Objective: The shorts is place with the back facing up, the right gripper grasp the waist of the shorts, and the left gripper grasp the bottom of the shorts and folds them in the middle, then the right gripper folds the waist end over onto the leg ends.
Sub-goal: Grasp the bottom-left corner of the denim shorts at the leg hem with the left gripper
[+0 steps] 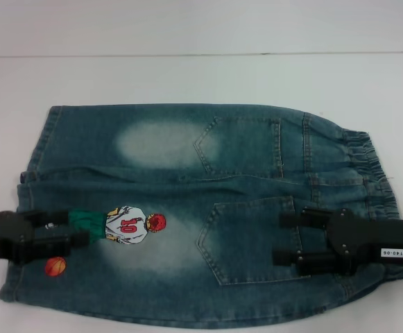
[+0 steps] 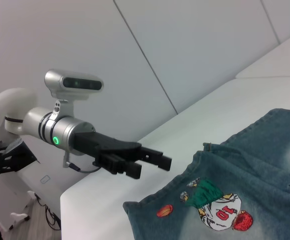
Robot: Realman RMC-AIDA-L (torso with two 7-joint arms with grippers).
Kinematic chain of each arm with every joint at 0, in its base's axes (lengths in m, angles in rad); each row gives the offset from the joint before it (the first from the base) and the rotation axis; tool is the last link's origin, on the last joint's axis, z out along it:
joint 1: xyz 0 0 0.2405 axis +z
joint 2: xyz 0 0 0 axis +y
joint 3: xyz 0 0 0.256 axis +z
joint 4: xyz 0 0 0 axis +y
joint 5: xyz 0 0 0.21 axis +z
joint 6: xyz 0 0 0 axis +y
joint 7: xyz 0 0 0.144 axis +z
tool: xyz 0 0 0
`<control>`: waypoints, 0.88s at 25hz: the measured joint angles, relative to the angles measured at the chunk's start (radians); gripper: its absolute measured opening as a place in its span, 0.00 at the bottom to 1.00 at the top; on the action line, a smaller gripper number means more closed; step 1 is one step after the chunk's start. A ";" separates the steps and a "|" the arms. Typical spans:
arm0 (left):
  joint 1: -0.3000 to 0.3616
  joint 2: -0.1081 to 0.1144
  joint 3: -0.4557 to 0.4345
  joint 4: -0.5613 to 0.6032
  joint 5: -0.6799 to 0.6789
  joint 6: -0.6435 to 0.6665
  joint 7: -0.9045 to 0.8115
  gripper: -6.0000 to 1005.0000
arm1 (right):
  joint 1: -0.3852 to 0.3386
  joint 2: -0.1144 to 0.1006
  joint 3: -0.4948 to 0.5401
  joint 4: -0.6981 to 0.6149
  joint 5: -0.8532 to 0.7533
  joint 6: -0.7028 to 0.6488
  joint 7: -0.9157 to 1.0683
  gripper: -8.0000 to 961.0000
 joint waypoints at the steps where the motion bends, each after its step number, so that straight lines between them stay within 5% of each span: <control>1: 0.000 0.001 -0.002 0.007 0.014 0.001 -0.007 0.87 | 0.000 0.000 0.001 0.000 0.000 0.000 0.001 0.98; 22: -0.005 0.037 -0.044 0.179 0.278 0.066 -0.135 0.87 | 0.017 0.002 0.020 0.000 0.002 0.013 0.001 0.98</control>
